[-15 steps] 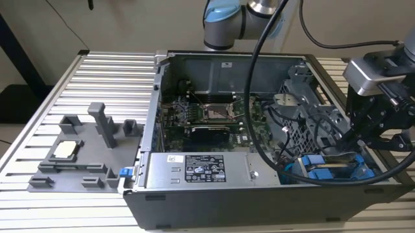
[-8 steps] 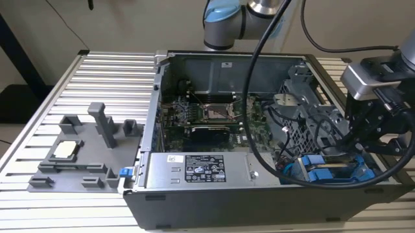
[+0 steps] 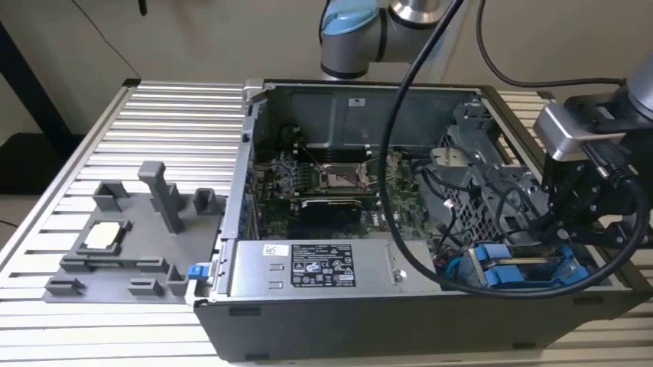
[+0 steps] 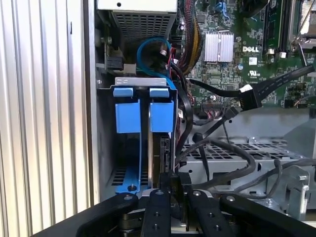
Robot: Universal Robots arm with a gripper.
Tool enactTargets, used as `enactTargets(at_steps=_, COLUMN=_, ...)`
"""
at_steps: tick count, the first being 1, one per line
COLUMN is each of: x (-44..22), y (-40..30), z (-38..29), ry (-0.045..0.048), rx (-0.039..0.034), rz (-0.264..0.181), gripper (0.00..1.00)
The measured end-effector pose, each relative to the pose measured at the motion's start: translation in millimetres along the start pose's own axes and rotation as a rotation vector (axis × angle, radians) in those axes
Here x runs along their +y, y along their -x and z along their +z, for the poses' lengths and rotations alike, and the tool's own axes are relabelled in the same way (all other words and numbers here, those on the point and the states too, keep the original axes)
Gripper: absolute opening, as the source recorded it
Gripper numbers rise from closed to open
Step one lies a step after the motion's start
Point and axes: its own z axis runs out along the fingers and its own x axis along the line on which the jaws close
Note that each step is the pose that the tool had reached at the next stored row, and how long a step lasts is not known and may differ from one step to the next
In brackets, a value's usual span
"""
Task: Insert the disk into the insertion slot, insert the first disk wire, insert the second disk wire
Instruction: 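Insert the first disk wire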
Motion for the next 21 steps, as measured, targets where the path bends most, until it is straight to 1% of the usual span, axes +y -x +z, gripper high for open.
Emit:
enactTargets(at_steps=9, x=-0.9, y=-1.5, z=4.5, ry=0.0051, rx=0.0016, rz=0.029, gripper=0.19)
enactTargets(at_steps=21, x=-2.0, y=-2.4, z=10.4, ry=0.0074, rx=0.0017, rz=0.031, gripper=0.19)
